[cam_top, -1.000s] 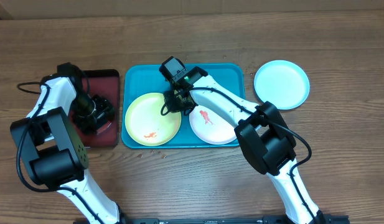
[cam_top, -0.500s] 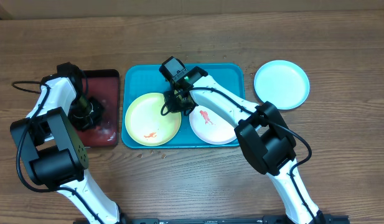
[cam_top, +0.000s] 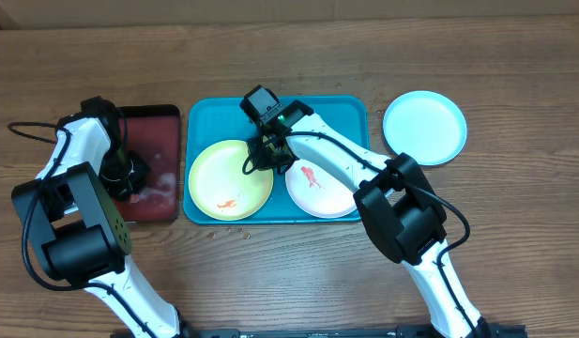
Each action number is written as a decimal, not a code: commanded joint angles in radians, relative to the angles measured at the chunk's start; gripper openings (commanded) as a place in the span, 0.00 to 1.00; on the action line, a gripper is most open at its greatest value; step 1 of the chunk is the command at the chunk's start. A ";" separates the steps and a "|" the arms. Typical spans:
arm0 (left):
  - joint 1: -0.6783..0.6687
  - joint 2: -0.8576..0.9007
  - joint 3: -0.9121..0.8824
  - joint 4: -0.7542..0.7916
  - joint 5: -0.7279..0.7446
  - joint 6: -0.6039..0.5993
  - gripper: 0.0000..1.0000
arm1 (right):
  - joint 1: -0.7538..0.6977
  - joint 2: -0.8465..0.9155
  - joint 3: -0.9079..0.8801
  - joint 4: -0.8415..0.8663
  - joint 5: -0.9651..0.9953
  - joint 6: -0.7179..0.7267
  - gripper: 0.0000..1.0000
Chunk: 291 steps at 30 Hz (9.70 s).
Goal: Clean dirty plates on tray and stack at the side
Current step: 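Grasp the orange-green sponge in the red water tray with the left gripper, then lift the sponge with the left gripper and carry it to the yellow plate, then scrub the yellow plate with the sponge while the right gripper holds it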
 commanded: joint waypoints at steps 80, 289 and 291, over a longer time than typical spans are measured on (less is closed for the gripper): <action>0.145 0.005 0.060 0.113 0.167 0.196 0.58 | 0.002 0.023 -0.038 -0.012 0.024 -0.007 0.20; -0.452 0.149 0.277 -0.097 -0.013 0.200 0.07 | -0.030 0.090 0.099 -0.055 0.098 0.027 0.04; -0.452 0.149 0.324 -0.099 0.204 0.259 0.08 | -0.030 0.090 0.099 -0.055 0.098 0.027 0.04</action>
